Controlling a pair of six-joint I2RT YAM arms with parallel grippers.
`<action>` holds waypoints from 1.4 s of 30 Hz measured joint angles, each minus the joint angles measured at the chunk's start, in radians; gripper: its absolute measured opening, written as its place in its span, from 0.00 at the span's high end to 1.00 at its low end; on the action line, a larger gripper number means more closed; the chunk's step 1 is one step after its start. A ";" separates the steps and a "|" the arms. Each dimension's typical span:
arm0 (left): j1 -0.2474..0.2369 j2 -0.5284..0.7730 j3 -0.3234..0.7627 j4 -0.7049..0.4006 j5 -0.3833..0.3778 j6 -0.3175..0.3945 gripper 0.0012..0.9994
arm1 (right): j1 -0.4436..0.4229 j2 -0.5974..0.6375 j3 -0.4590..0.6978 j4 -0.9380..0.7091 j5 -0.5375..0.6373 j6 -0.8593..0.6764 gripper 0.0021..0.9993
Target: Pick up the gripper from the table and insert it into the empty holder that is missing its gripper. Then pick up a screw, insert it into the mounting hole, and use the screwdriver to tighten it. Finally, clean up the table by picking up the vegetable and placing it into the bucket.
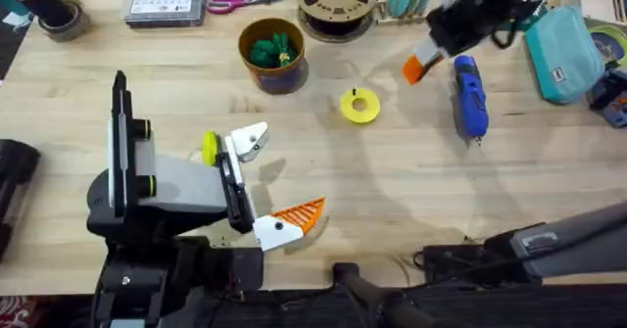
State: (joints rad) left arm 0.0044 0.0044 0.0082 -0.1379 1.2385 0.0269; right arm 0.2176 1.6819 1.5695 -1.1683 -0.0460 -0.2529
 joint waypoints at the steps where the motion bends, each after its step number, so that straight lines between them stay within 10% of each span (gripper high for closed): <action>1: 0.000 0.000 0.000 0.000 0.000 0.000 0.01 | 0.000 -0.026 0.003 0.003 0.000 0.010 0.99; 22: 0.000 0.000 0.000 0.000 0.000 0.000 0.01 | 0.000 -0.232 -0.005 0.157 -0.133 0.168 0.99; 42: 0.000 0.000 0.000 0.000 0.000 0.000 0.01 | -0.017 -0.336 -0.496 0.978 -0.698 0.438 0.99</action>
State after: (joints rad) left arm 0.0044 0.0045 0.0082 -0.1379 1.2385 0.0269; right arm 0.2007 1.3457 1.0737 -0.1908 -0.7435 0.1854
